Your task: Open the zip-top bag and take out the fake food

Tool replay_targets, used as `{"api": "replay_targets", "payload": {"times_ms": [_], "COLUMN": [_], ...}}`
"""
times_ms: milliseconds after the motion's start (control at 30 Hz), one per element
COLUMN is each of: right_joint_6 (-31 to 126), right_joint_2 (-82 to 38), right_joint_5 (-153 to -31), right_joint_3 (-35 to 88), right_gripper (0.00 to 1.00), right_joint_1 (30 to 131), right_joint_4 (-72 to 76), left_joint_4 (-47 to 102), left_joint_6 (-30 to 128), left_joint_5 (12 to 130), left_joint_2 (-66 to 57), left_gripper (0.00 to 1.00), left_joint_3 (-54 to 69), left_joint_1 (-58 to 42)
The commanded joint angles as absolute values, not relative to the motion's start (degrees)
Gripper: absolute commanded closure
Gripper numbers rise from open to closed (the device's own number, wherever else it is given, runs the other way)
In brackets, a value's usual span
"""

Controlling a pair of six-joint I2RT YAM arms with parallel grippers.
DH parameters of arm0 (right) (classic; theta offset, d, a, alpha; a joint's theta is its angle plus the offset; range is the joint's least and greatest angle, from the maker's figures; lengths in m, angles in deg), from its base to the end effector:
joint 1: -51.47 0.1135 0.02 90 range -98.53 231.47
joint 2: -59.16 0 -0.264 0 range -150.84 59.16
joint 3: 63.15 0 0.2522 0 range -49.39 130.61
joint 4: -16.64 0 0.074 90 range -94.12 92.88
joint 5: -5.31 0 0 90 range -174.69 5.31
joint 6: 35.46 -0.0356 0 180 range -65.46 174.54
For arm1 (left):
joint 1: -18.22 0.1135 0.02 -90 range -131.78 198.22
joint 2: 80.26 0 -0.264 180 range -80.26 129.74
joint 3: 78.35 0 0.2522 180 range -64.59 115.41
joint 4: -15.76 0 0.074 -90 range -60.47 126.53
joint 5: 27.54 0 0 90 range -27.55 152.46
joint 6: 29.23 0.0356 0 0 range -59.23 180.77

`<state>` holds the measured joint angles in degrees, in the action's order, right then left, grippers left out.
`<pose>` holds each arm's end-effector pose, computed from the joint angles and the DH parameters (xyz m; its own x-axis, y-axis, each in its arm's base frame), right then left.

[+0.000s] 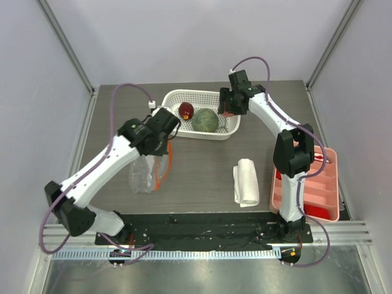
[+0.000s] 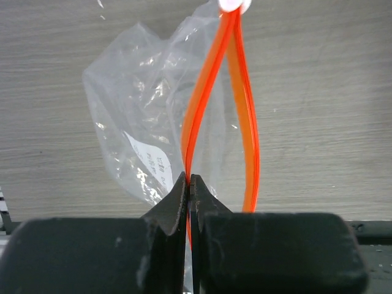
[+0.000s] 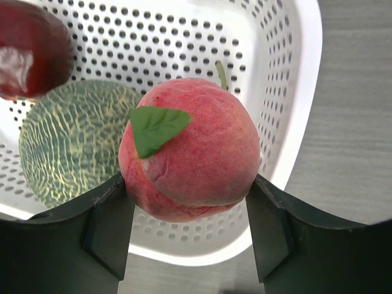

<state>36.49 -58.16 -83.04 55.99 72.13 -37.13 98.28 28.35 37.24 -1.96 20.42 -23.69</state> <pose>0.4315 0.1616 0.2698 -0.8047 0.0276 -0.5930 -0.0912 0.9813 0.1694 0.1981 -0.1574 0.3664 -0.7992 0.0656 -0.5974 0.0322 0.9973 0.0664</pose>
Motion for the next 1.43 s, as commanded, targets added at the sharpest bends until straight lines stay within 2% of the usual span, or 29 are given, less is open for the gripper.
{"api": "replay_targets", "payload": {"times_ms": [0,100,133,167,200,233,300,333,367,400,467,533,700,833,1033,1200,1300,1400], "right_joint_6": [39.3,39.2,39.3,39.3,39.5,39.5,39.6,39.6,39.7,39.6,39.1,37.2,33.2,32.2,30.3,31.3,30.4,29.0], "right_joint_2": [-59.8,-63.0,-63.4,-64.3,-64.6,-64.9,-64.9,-64.7,-64.7,-64.5,-64.2,-62.8,-55.7,-44.2,-23.9,-7.1,-1.1,-1.3], "right_joint_5": [-81.4,-81.3,-81.1,-80.9,-80.5,-80.2,-79.5,-79.5,-79.6,-79.6,-79.6,-78.5,-79.0,-78.5,-78.9,-81.6,-83.9,-88.5], "right_joint_3": [62.8,67.1,68.0,69.5,70.2,70.8,71.7,71.7,71.6,71.6,71.9,71.9,66.7,56.0,47.8,48.3,49.7,55.5], "right_gripper": [0.39,0.28,0.26,0.2,0.18,0.17,0.14,0.1,0.09,0.08,0.07,0.05,0.02,0.0,0.0,0.0,0.0,0.0], "right_joint_1": [72.1,72.0,72.1,72.1,72.0,72.1,72.0,72.1,72.0,72.0,72.1,72.1,72.3,74.3,75.6,75.6,75.8,75.8], "right_joint_4": [-34.3,-36.7,-37.3,-37.6,-38.5,-38.8,-39.2,-39.2,-39.3,-39.8,-40.8,-43.2,-49.6,-51.5,-54.7,-54.4,-51.4,-53.2], "left_joint_4": [91.8,88.4,88.2,88.1,88.2,88.1,87.7,87.5,87.4,87.7,88.1,87.5,81.7,72.4,66.8,66.0,65.5,61.5], "left_joint_6": [30.6,30.7,30.6,30.7,30.8,30.9,30.8,30.7,30.7,30.5,29.6,28.4,23.6,18.9,17.4,21.8,23.6,23.4], "left_joint_5": [40.4,41.3,41.2,41.2,41.3,41.8,42.4,43.3,44.0,44.7,47.2,49.3,58.9,65.3,65.6,64.5,63.8,64.7], "left_joint_2": [3.3,5.3,6.4,6.9,7.3,7.4,7.2,6.7,6.5,6.3,5.4,3.9,-4.8,-11.0,-16.2,-15.3,-14.3,-15.3], "left_gripper": [1.0,1.0,0.93,0.87,0.77,0.62,0.48,0.38,0.17,0.11,0.05,0.02,0.01,0.01,0.0,0.0,0.0,0.0], "left_joint_3": [17.1,17.7,18.1,18.5,19.7,20.0,21.0,21.3,21.8,22.2,22.9,23.1,20.8,18.6,22.2,34.7,40.1,40.3], "left_joint_1": [-23.5,-23.5,-23.5,-23.5,-23.5,-23.5,-23.5,-23.5,-23.5,-23.5,-23.5,-23.5,-23.5,-23.5,-23.5,-23.5,-23.5,-23.5]}}
